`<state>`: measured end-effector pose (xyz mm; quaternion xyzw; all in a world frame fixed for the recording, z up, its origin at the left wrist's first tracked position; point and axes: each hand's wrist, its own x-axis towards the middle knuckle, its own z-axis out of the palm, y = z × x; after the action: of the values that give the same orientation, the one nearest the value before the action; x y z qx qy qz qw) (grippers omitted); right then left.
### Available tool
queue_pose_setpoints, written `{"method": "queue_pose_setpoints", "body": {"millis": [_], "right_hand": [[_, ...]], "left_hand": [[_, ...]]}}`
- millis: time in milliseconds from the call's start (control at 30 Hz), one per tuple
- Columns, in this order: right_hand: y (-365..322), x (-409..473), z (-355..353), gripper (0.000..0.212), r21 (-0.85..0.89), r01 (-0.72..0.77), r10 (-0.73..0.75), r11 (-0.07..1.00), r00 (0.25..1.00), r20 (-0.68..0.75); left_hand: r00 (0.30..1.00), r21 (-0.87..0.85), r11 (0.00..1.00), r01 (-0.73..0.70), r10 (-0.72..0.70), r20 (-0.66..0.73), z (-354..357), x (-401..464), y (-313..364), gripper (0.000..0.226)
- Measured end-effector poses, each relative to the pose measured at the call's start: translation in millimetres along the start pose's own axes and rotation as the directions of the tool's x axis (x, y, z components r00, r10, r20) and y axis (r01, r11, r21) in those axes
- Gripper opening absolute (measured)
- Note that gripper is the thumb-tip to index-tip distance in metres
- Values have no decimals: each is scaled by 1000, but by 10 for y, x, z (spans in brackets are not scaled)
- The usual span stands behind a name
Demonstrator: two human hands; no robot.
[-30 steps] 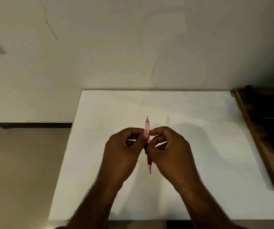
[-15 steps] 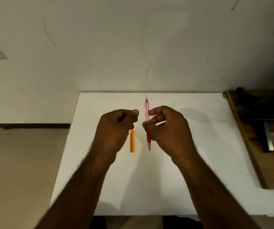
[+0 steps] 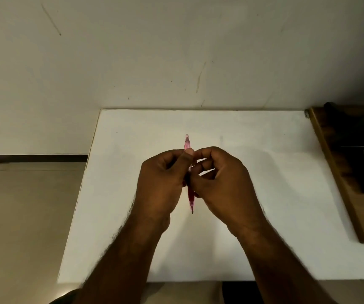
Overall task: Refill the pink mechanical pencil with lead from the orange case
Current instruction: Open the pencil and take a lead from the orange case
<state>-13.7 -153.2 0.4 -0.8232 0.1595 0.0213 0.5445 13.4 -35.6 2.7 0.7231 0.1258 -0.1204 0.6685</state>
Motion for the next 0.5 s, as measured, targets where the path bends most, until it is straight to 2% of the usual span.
{"method": "queue_pose_setpoints", "body": {"millis": [133, 233, 367, 500], "right_hand": [[-1, -43, -52, 26, 15, -18, 17, 1000, 997, 77], [-31, 18, -204, 23, 136, -65, 43, 989, 986, 159], [-42, 122, -340, 12, 394, -163, 127, 905, 985, 116], [-38, 144, -243, 17, 405, -190, 163, 894, 981, 101]], "left_hand": [[999, 28, 999, -20, 19, 46, -55, -49, -10, 16], [997, 54, 997, -46, 42, 68, -159, -62, -5, 17], [992, 42, 998, -57, 52, 117, -205, -93, 15, 16], [987, 75, 995, -71, 59, 152, -131, -106, -3, 18]]}}
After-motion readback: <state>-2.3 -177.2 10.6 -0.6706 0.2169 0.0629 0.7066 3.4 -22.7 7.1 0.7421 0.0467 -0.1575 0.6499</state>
